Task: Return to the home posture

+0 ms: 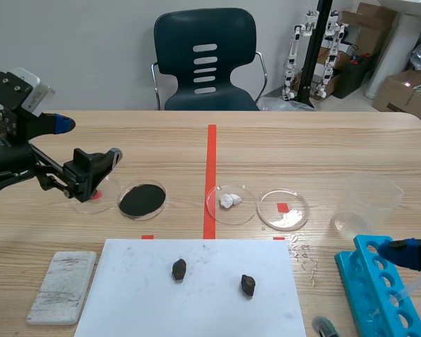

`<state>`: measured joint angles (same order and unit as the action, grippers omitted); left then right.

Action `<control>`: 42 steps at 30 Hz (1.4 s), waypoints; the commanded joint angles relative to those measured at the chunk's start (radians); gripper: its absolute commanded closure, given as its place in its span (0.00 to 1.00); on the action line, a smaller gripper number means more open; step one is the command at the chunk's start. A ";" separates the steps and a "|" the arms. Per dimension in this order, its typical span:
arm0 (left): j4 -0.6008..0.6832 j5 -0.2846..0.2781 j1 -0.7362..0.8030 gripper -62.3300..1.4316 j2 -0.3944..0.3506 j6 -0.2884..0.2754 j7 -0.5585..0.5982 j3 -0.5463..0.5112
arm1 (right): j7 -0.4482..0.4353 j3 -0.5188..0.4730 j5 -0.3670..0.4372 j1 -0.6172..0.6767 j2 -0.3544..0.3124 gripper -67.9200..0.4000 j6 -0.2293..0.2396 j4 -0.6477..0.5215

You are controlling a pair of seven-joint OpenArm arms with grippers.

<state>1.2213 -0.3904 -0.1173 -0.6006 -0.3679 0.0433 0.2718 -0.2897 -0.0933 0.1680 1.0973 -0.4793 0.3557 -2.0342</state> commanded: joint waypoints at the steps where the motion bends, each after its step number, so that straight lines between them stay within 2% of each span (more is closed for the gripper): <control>1: 0.062 -0.007 0.043 0.00 -0.035 0.006 0.039 -0.005 | -0.019 -0.003 0.011 0.000 -0.005 0.10 0.000 -0.013; 3: 0.137 0.019 0.114 0.00 -0.075 0.006 0.086 -0.005 | -0.019 -0.003 0.011 0.000 -0.005 0.10 0.000 -0.013; 8: 0.298 0.023 0.284 0.00 -0.140 0.006 0.153 -0.014 | -0.019 -0.003 0.011 0.000 -0.005 0.10 0.000 -0.013; 18: 0.476 0.026 0.597 0.00 -0.145 0.006 0.156 -0.195 | -0.019 -0.003 0.011 0.000 -0.005 0.10 0.000 -0.013; 22: 0.537 0.125 0.713 0.00 -0.145 0.006 0.198 -0.253 | -0.019 -0.003 0.011 0.000 -0.005 0.10 0.000 -0.013; 24: 0.553 0.151 0.758 0.00 -0.145 0.006 0.222 -0.270 | -0.019 -0.003 0.011 0.000 -0.005 0.10 0.000 -0.013; 34: 0.578 0.148 0.951 0.00 -0.140 0.006 0.276 -0.357 | -0.019 -0.003 0.011 0.000 -0.005 0.10 0.000 -0.013; 42: 0.581 0.148 0.986 0.00 -0.095 0.006 0.280 -0.397 | -0.019 -0.003 0.011 0.000 -0.005 0.10 0.000 -0.013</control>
<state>1.7866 -0.2287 0.8753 -0.7017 -0.3634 0.3050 -0.1234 -0.2897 -0.0933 0.1680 1.0973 -0.4793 0.3557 -2.0342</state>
